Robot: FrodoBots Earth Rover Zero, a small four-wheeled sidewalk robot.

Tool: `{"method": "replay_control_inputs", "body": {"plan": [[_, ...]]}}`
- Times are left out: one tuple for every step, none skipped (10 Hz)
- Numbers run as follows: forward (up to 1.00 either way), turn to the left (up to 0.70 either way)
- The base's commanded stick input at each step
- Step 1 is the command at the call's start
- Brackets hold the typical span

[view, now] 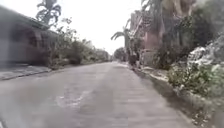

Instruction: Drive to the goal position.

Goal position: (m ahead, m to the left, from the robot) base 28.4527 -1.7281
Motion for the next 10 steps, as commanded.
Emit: {"method": "replay_control_inputs", "body": {"plan": [[1.00, 0.00], [1.00, 0.00], [1.00, 0.00], [1.00, 0.00], [1.00, 0.00], [1.00, 0.00], [1.00, 0.00], [1.00, -0.15], [1.00, -0.40], [1.00, -0.40]]}}
